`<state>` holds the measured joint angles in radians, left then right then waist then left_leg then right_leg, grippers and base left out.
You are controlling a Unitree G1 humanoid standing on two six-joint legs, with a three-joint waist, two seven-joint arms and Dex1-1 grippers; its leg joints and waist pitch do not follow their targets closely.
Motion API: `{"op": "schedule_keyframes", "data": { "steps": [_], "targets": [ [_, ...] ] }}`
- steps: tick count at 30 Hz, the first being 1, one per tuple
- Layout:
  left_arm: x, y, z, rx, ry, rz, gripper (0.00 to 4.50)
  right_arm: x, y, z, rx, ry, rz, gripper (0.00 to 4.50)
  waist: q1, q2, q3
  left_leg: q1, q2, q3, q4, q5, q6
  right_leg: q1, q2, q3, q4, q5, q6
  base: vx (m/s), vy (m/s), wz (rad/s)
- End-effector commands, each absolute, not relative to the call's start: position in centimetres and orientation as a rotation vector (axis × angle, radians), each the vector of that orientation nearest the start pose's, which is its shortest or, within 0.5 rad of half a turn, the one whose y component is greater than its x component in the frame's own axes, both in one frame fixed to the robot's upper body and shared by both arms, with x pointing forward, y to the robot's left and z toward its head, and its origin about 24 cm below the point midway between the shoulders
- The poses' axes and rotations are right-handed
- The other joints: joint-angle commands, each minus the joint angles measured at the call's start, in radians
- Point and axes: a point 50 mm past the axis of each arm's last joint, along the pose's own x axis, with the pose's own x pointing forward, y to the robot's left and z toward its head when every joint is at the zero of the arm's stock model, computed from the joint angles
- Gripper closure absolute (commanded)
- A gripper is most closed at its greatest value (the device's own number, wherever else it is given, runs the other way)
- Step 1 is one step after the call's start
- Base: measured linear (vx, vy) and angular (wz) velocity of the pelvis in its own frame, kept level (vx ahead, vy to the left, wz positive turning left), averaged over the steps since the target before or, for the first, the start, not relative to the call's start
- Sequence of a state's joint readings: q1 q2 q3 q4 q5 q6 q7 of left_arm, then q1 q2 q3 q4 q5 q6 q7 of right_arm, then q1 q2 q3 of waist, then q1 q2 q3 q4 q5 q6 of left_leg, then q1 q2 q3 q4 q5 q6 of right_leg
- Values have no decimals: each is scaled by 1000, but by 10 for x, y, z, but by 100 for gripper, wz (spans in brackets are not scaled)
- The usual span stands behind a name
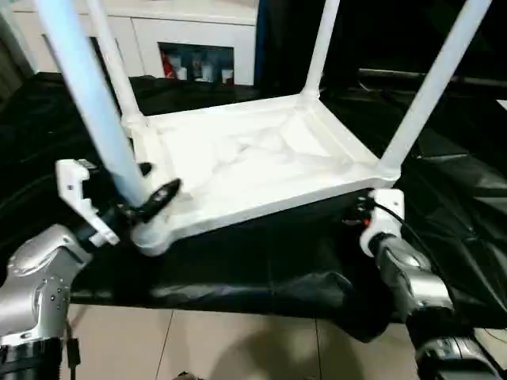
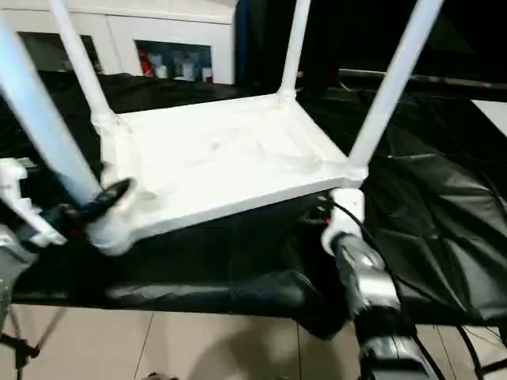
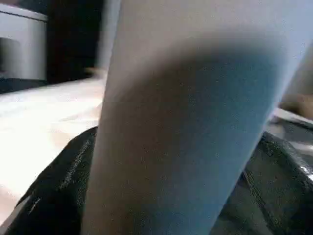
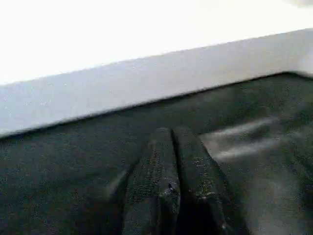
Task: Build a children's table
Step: Rotate table base
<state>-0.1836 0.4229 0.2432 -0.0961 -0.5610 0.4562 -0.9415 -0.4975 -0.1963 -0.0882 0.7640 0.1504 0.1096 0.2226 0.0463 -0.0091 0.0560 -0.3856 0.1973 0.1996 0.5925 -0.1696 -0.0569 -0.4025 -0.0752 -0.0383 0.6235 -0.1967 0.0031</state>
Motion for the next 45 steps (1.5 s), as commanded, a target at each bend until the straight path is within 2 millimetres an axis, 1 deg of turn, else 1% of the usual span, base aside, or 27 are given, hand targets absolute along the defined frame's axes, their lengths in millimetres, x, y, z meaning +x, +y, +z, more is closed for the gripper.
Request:
{"op": "schedule_keyframes", "data": {
  "steps": [1, 4, 5, 6, 7, 8, 10, 12, 13, 14, 15, 16, 18, 19, 20, 21, 23, 26, 27, 28, 31, 33, 35, 39, 41, 42, 45],
  "targets": [
    [250, 184, 120, -196, 46, -1103, 4, 337, -178, 9, 18, 381, 176, 450, 1, 15, -66, 27, 26, -12, -68, -248, -15, 35, -44, 34, -64, -114, -234, 0, 0, 0],
    [249, 173, 119, -182, 71, -1183, 4, 343, -171, 12, 1, 377, 201, 450, 2, 8, -63, 29, 27, -9, -69, -253, -19, 32, -45, 36, -70, -149, -220, 0, 0, 0],
    [249, 173, 119, -182, 71, -1183, 4, 343, -171, 12, 1, 377, 201, 450, 3, 9, -63, 29, 25, -10, -69, -259, -26, 35, -45, 37, -70, -164, -211, 0, 0, 0],
    [251, 165, 120, -177, 73, -1225, 4, 347, -165, 14, -9, 376, 227, 450, 2, 9, -63, 28, 26, -11, -69, -262, -32, 35, -46, 37, -71, -174, -205, 0, 0, 0],
    [251, 163, 120, -178, 73, -1233, 4, 347, -164, 14, -9, 376, 233, 450, 2, 9, -63, 29, 25, -10, -69, -261, -33, 35, -46, 37, -71, -175, -203, 0, 0, 0],
    [252, 155, 123, -180, 71, -1274, 4, 350, -158, 15, -12, 376, 261, 450, 2, 4, -63, 28, 25, -10, -69, -258, -32, 36, -46, 38, -71, -174, -201, 0, 0, 0],
    [253, 142, 127, -182, 64, -1333, 4, 353, -150, 17, -14, 371, 287, 450, 2, 7, -63, 29, 25, -11, -68, -263, -36, 34, -47, 37, -70, -190, -205, 0, 0, 0],
    [254, 137, 128, -181, 59, -1352, 4, 354, -147, 18, -10, 369, 299, 450, -1, 4, -63, 24, 25, -13, -69, -263, -37, 38, -49, 37, -70, -199, -198, 0, 0, 0],
    [255, 128, 130, -184, 54, -1393, 4, 356, -141, 19, -12, 367, 325, 450, -3, 4, -65, 22, 25, -13, -68, -251, -37, 40, -49, 37, -68, -184, -199, 0, 0, 0],
    [258, 117, 130, -177, 47, -1430, 4, 356, -134, 20, -8, 367, 357, 450, -7, 0, -65, 21, 24, -13, -67, -247, -33, 40, -48, 37, -68, -181, -201, 0, 0, 0],
    [259, 110, 131, -171, 43, -1455, 4, 357, -130, 21, -6, 366, 378, 450, -3, 5, -68, 27, 25, -12, -64, -237, -29, 38, -49, 36, -68, -169, -207, 0, 0, 0],
    [261, 100, 131, -169, 37, -1491, 4, 357, -124, 21, -14, 368, 403, 450, -7, 6, -67, 21, 24, -12, -64, -220, -23, 42, -48, 37, -65, -142, -216, 0, 0, 0],
    [264, 89, 132, -160, 28, -1527, 4, 357, -118, 22, -25, 368, 435, 450, -8, 3, -69, 19, 23, -12, -62, -209, -19, 45, -50, 36, -64, -128, -223, 0, 0, 0],
    [266, 81, 133, -148, 23, -1546, 4, 358, -114, 23, -30, 364, 457, 450, -13, 3, -69, 14, 23, -13, -63, -197, -14, 50, -50, 35, -63, -112, -227, 0, 0, 0],
    [266, 81, 133, -148, 23, -1546, 4, 358, -114, 23, -30, 364, 457, 450, -12, 3, -70, 14, 22, -13, -61, -191, -11, 50, -50, 34, -63, -108, -228, 0, 0, 0],
    [271, 72, 133, -129, 18, -1559, 4, 358, -110, 24, -32, 362, 470, 450, -14, 4, -72, 13, 23, -14, -59, -180, -6, 53, -52, 35, -59, -84, -235, 0, 0, 0],
    [278, 63, 132, -94, 11, -1547, 4, 359, -109, 24, -33, 359, 472, 450, -17, 2, -72, 15, 22, -12, -57, -175, 10, 52, -50, 35, -62, -69, -246, 0, 0, 0],
    [286, 58, 131, -59, -5, -1502, 4, 359, -108, 24, -34, 357, 467, 450, -17, 5, -73, 16, 24, -13, -56, -172, 16, 53, -51, 34, -61, -56, -259, 0, 0, 0],
    [289, 57, 131, -51, -7, -1484, 4, 359, -108, 24, -34, 357, 468, 450, -16, 6, -73, 20, 24, -11, -55, -180, 18, 51, -49, 34, -62, -55, -264, 0, 0, 0],
    [291, 56, 130, -45, -8, -1474, 4, 359, -108, 24, -34, 357, 468, 450, -16, 5, -74, 18, 25, -12, -56, -176, 20, 53, -50, 33, -60, -47, -267, 0, 0, 0],
    [307, 54, 126, 35, -25, -1361, 4, 361, -114, 25, -31, 350, 448, 450, -12, 7, -74, 21, 26, -13, -56, -189, 21, 53, -49, 33, -62, -57, -268, 0, 0, 0],
    [311, 53, 124, 42, -25, -1339, 4, 360, -116, 24, -18, 351, 460, 450, -8, 6, -75, 23, 27, -12, -56, -194, 20, 52, -51, 33, -63, -62, -267, 0, 0, 0],
    [312, 47, 124, 21, -29, -1344, 4, 359, -115, 24, 2, 352, 486, 450, -7, 4, -73, 21, 27, -12, -57, -203, 22, 53, -52, 33, -64, -69, -271, 0, 0, 0],
    [313, 35, 125, 20, -59, -1357, 4, 355, -103, 24, 39, 341, 573, 450, -6, 6, -73, 19, 27, -13, -57, -203, 29, 54, -53, 32, -65, -70, -278, 0, 0, 0],
    [314, 33, 126, 21, -66, -1359, 4, 354, -99, 24, 39, 337, 590, 450, -7, 4, -74, 18, 28, -14, -57, -199, 32, 55, -53, 31, -65, -67, -281, 0, 0, 0],
    [316, 31, 126, 26, -76, -1356, 4, 354, -97, 24, 28, 334, 588, 450, -6, 8, -75, 20, 27, -14, -56, -199, 31, 54, -54, 31, -65, -68, -281, 0, 0, 0],
    [318, 29, 125, 30, -80, -1351, 4, 356, -98, 25, 62, 331, 578, 450, -8, 8, -74, 19, 28, -15, -57, -209, 31, 54, -55, 31, -66, -74, -284, 0, 0, 0]
  ]
}}
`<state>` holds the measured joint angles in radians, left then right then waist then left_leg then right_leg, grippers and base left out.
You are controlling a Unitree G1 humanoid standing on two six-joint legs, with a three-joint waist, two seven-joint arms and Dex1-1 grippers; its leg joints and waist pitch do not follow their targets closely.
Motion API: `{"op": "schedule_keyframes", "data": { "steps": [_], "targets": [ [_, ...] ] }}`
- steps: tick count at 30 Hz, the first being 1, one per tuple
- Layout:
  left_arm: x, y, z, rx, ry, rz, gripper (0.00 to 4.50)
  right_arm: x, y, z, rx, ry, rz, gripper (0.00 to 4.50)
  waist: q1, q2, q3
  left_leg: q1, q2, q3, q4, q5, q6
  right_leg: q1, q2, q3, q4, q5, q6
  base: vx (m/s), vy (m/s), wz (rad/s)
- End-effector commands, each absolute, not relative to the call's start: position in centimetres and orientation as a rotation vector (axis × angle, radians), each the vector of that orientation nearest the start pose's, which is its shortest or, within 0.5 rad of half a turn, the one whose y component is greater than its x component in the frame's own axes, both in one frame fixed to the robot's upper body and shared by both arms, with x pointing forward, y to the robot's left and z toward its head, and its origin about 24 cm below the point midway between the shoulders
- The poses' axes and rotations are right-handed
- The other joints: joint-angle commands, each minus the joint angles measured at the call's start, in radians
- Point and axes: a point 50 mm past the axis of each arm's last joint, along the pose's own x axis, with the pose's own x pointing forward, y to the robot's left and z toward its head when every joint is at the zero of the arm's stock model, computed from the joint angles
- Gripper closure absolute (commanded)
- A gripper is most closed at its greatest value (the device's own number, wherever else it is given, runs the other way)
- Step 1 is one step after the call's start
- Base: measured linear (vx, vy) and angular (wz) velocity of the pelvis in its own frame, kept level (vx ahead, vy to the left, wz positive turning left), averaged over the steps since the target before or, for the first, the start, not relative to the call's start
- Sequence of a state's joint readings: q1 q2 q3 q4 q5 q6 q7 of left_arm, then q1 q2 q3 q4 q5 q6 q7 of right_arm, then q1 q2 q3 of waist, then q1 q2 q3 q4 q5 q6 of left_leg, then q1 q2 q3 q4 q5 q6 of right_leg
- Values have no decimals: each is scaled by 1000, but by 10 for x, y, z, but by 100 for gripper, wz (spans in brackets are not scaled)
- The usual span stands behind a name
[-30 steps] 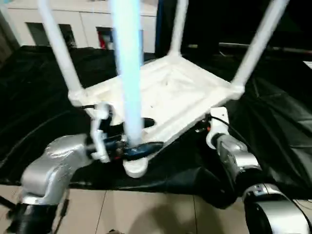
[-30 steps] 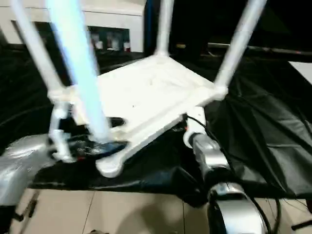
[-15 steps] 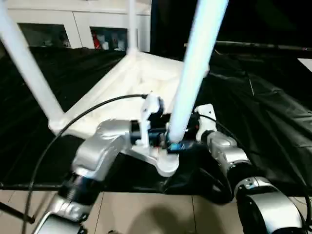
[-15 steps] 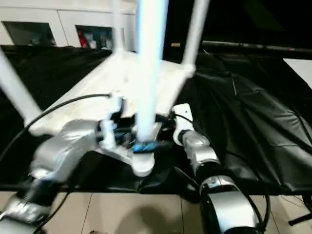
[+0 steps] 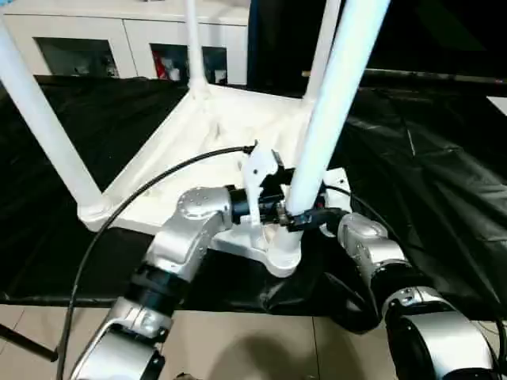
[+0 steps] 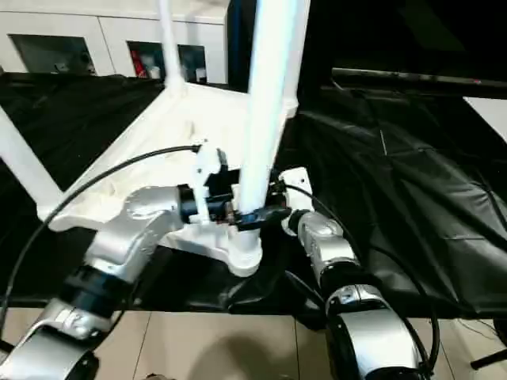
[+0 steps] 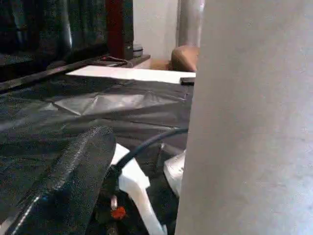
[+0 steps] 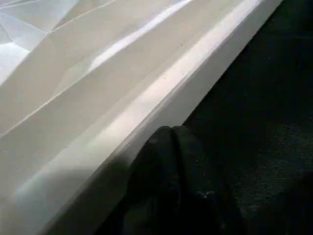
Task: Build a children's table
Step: Rotate table base
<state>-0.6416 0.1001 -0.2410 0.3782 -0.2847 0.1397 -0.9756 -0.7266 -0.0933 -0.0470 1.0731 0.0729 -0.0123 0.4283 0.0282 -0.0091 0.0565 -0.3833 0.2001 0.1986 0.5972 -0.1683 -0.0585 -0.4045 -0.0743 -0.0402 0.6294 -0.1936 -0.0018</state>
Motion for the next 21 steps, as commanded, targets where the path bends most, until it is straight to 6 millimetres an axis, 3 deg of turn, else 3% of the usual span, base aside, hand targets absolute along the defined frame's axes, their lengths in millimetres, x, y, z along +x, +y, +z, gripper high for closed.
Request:
{"op": "schedule_keyframes", "data": {
  "steps": [1, 2, 3, 4, 9, 14, 17, 20, 21],
  "targets": [
    [318, 29, 125, 30, -80, -1351, 4, 356, -98, 25, 62, 331, 578, 450, 10, 8, -75, 17, 26, -14, -61, -209, 34, 56, -56, 33, -72, -72, -282, 0, 0, 0],
    [318, 28, 125, 30, -85, -1349, 4, 355, -98, 26, 59, 329, 588, 450, 11, 8, -75, 18, 27, -13, -61, -207, 36, 56, -56, 33, -71, -64, -286, 0, 0, 0],
    [317, 27, 125, 25, -89, -1349, 4, 356, -100, 26, 46, 325, 589, 450, 12, 16, -75, 18, 27, -14, -61, -208, 35, 55, -56, 33, -70, -58, -290, 0, 0, 0],
    [317, 27, 125, 23, -91, -1348, 4, 356, -100, 26, 41, 323, 588, 450, 11, 11, -76, 18, 28, -13, -61, -206, 36, 56, -54, 32, -69, -43, -294, 0, 0, 0],
    [319, 40, 123, -7, -59, -1367, 4, 362, -137, 39, 42, 255, 497, 450, 17, 13, -75, 18, 27, -11, -60, -202, 47, 57, -55, 32, -69, -40, -300, 0, 0, 0],
    [319, 72, 111, 55, 15, -1344, 4, 354, -173, 55, -39, 193, 558, 450, 36, 13, -71, 19, 27, -8, -58, -189, 59, 57, -50, 31, -72, -66, -274, 0, 0, 0],
    [317, 90, 103, 112, 79, -1357, 0, 348, -186, 62, -91, 182, 592, 418, 35, 14, -68, 20, 26, -9, -62, -228, 38, 53, -50, 31, -79, -154, -249, 0, 0, 0],
    [312, 115, 95, 196, 190, -1380, 0, 336, -202, 74, -166, 168, 659, 415, 38, 17, -64, 24, 29, -12, -68, -261, 24, 49, -49, 33, -86, -220, -220, 0, 0, 0],
    [310, 124, 92, 246, 235, -1392, 0, 331, -205, 80, -179, 160, 699, 388, 38, 17, -65, 24, 29, -12, -67, -260, 22, 47, -49, 33, -84, -222, -215, 0, 0, 0]
  ]
}}
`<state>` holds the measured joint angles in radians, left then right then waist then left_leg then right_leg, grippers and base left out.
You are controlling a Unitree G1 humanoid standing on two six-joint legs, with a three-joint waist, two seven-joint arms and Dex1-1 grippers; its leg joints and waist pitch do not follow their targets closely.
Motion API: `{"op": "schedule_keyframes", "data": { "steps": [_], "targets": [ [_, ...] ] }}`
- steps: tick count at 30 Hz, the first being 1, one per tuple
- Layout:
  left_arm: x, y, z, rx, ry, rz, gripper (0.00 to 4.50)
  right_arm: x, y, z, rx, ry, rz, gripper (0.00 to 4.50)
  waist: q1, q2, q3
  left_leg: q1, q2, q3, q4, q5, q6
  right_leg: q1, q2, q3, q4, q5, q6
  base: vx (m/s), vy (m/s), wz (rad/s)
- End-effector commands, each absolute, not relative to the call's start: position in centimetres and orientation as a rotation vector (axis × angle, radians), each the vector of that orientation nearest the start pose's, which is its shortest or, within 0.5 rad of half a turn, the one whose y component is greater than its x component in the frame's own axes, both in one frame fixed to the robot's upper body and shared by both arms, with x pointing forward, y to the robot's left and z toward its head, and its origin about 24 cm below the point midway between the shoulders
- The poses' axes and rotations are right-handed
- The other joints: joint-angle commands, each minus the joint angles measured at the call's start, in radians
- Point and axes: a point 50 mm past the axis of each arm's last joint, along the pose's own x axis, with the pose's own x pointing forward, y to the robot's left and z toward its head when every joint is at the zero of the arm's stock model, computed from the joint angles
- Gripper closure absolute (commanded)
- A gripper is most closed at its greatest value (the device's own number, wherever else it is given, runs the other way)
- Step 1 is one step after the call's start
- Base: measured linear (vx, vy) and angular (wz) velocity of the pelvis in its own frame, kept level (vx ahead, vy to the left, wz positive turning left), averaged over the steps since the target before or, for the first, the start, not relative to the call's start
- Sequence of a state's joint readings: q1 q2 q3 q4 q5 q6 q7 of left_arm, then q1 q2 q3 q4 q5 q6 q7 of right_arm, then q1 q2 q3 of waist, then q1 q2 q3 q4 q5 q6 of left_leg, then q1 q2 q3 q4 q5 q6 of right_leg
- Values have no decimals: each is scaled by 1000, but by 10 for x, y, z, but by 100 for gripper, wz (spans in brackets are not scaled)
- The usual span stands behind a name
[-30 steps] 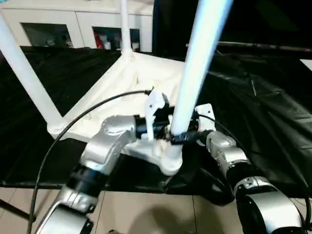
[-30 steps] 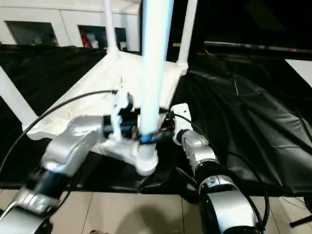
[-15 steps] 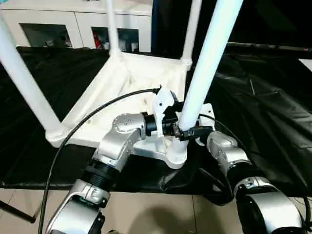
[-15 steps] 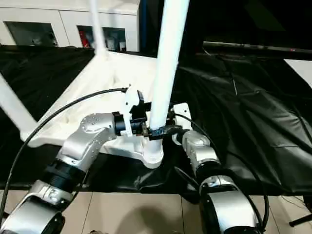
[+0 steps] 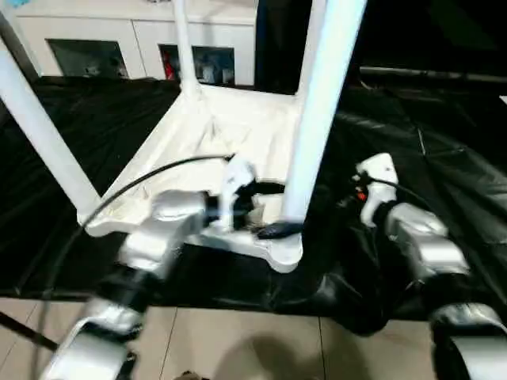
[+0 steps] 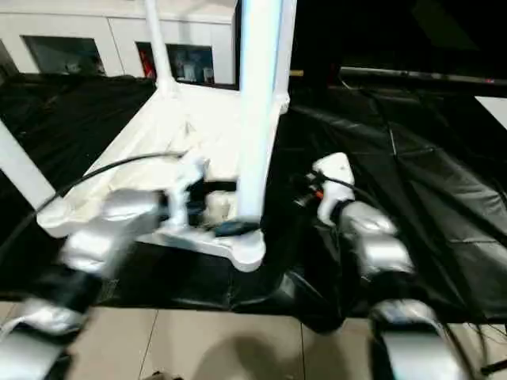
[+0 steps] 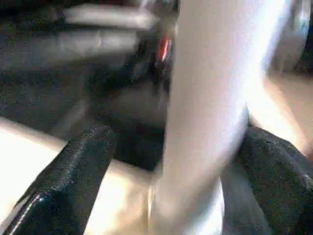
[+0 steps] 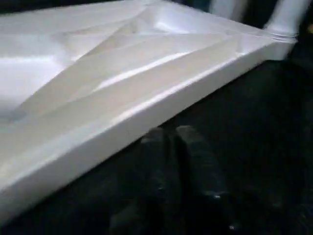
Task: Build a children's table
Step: Rotate table base
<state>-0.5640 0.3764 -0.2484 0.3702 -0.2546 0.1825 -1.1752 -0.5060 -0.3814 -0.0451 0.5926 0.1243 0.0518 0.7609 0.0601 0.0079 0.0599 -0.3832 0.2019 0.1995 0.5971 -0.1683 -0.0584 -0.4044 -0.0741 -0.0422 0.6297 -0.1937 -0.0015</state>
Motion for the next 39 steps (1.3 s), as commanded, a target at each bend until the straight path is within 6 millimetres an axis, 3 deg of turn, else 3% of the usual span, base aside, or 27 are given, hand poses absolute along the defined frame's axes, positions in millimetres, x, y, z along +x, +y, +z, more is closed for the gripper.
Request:
{"op": "schedule_keyframes", "data": {
  "steps": [1, 6, 11, 14, 17, 18, 23, 24, 26, 27, 28, 31, 34, 39],
  "targets": [
    [309, 129, 91, 276, 262, -1399, 0, 326, -205, 85, -182, 154, 739, 377, 8, 1, -68, 24, 28, -15, -70, -264, 22, 47, -48, 35, -86, -231, -204, 0, 0, 0],
    [310, 142, 95, 334, 304, -1404, 0, 307, -204, 93, -194, 203, 912, 342, 11, 4, -68, 25, 30, -14, -69, -255, 23, 42, -51, 36, -84, -195, -229, 0, 0, 0],
    [312, 147, 97, 420, 315, -1421, 36, 294, -203, 94, -205, 249, 1000, 307, 16, -1, -68, 21, 28, -15, -69, -247, 24, 43, -55, 37, -87, -215, -218, 0, 0, 0],
    [314, 143, 90, 508, 316, -1426, 74, 292, -200, 93, -239, 255, 1000, 278, 20, -1, -68, 24, 29, -16, -69, -250, 14, 42, -58, 39, -89, -237, -203, 0, 0, 0],
    [316, 139, 85, 548, 319, -1436, 82, 290, -197, 95, -233, 257, 1004, 260, 22, -4, -68, 21, 28, -17, -70, -239, 11, 43, -59, 39, -88, -231, -197, 0, 0, 0],
    [317, 138, 84, 555, 313, -1436, 108, 289, -196, 95, -227, 260, 1013, 243, 22, -4, -68, 22, 26, -16, -69, -238, 13, 42, -57, 39, -90, -230, -195, 0, 0, 0],
    [323, 132, 81, 582, 314, -1459, 136, 283, -193, 95, -219, 287, 1063, 209, 32, -4, -73, 21, 28, -16, -65, -211, 21, 46, -58, 38, -81, -162, -212, 0, 0, 0],
    [323, 131, 80, 585, 316, -1461, 136, 282, -193, 96, -219, 289, 1066, 209, 32, 0, -73, 20, 28, -17, -66, -209, 22, 47, -59, 38, -81, -156, -213, 0, 0, 0],
    [327, 129, 79, 595, 321, -1462, 164, 281, -193, 96, -221, 289, 1062, 186, 32, -1, -75, 22, 28, -16, -64, -213, 21, 47, -61, 37, -81, -146, -222, 0, 0, 0],
    [328, 128, 78, 597, 320, -1461, 166, 281, -194, 95, -226, 292, 1059, 179, 31, -2, -74, 20, 27, -16, -64, -213, 22, 48, -60, 37, -81, -146, -223, 0, 0, 0],
    [329, 127, 78, 596, 319, -1463, 175, 280, -194, 95, -232, 295, 1058, 170, 32, 5, -73, 21, 27, -16, -64, -215, 21, 47, -60, 37, -82, -150, -223, 0, 0, 0],
    [330, 128, 75, 603, 335, -1474, 210, 278, -193, 94, -227, 302, 1065, 142, 33, 0, -74, 21, 27, -16, -63, -219, 23, 49, -61, 37, -82, -147, -229, 0, 0, 0],
    [330, 130, 72, 601, 369, -1499, 227, 276, -194, 93, -222, 310, 1066, 121, 34, 5, -75, 20, 28, -18, -63, -213, 24, 51, -60, 36, -81, -132, -229, 0, 0, 0],
    [331, 132, 69, 605, 390, -1510, 274, 275, -194, 93, -223, 315, 1066, 77, 33, 5, -74, 23, 29, -17, -64, -237, 19, 48, -61, 36, -84, -156, -239, 0, 0, 0]
  ]
}}
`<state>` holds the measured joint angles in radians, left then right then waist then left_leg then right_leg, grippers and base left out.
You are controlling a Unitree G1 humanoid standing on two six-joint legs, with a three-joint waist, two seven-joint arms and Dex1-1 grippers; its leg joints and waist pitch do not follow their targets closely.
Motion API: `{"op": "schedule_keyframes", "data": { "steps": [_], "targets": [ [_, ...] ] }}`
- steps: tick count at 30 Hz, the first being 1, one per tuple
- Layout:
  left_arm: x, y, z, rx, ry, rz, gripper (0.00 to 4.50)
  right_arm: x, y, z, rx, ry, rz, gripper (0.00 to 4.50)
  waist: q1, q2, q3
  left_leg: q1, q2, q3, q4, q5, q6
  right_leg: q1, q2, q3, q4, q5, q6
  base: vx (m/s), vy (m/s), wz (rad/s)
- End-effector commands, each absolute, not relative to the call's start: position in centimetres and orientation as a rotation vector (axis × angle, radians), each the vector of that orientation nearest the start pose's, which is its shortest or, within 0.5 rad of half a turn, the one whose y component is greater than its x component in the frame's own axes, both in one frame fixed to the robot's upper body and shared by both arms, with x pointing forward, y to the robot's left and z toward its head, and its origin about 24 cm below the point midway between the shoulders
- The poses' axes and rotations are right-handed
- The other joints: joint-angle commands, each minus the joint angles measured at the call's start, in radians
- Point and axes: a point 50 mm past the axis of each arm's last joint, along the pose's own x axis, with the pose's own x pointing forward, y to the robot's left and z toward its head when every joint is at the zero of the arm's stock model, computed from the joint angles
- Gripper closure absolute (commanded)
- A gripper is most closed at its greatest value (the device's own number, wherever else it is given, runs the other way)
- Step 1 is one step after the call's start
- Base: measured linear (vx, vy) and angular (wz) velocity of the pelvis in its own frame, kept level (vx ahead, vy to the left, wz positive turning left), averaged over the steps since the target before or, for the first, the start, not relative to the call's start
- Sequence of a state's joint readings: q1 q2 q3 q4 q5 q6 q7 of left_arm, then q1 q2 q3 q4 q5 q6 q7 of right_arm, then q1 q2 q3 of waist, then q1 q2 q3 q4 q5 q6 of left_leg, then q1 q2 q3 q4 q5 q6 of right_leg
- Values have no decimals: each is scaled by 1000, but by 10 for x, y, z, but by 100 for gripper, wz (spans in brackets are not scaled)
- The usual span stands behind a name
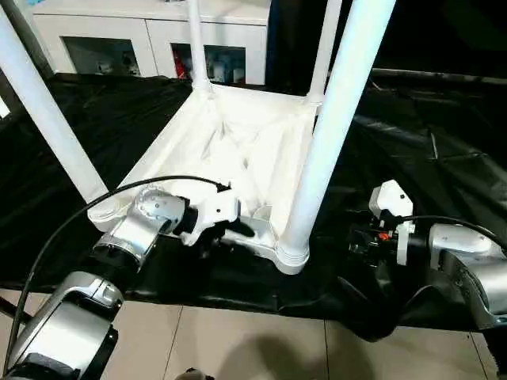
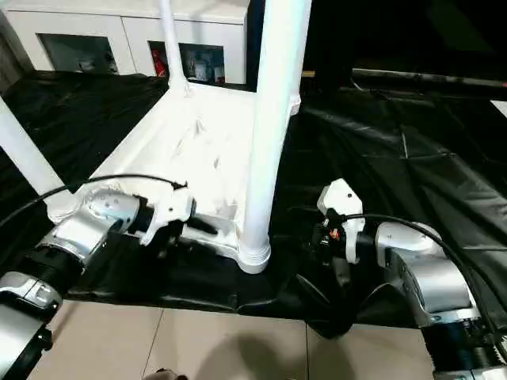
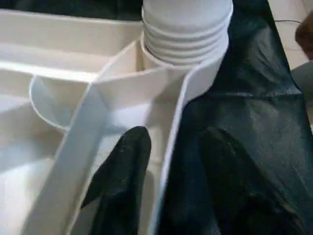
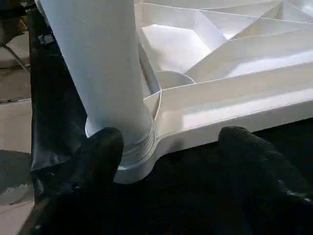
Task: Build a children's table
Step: Rotate table base
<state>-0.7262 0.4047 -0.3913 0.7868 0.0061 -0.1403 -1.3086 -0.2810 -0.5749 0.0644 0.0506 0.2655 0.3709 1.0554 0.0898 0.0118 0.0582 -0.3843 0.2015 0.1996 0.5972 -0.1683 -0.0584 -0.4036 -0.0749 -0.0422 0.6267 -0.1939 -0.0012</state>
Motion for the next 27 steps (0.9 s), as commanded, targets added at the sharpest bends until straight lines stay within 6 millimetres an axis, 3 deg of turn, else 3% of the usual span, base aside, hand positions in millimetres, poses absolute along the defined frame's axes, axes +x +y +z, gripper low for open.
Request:
{"op": "schedule_keyframes", "data": {
  "steps": [1, 9, 23, 27],
  "targets": [
    [331, 132, 69, 608, 390, -1510, 284, 275, -194, 93, -224, 316, 1066, 68, 3, 0, -73, 24, 29, -18, -64, -237, 18, 48, -61, 36, -80, -155, -239, 0, 0, 0],
    [333, 132, 67, 590, 374, -1499, 359, 275, -194, 93, -226, 315, 1062, 1, 5, 0, -74, 21, 29, -18, -63, -220, 24, 51, -62, 35, -77, -122, -248, 0, 0, 0],
    [332, 132, 62, 540, 404, -1495, 448, 280, -192, 88, -270, 298, 1000, 0, 1, -4, -74, 20, 28, -18, -62, -202, 31, 52, -64, 35, -75, -111, -255, 0, 0, 0],
    [323, 128, 44, 491, 506, -1439, 448, 283, -187, 80, -239, 306, 968, 0, -9, -7, -70, 17, 26, -19, -64, -217, 27, 54, -64, 35, -79, -160, -247, 0, 0, 0]
  ]
}}
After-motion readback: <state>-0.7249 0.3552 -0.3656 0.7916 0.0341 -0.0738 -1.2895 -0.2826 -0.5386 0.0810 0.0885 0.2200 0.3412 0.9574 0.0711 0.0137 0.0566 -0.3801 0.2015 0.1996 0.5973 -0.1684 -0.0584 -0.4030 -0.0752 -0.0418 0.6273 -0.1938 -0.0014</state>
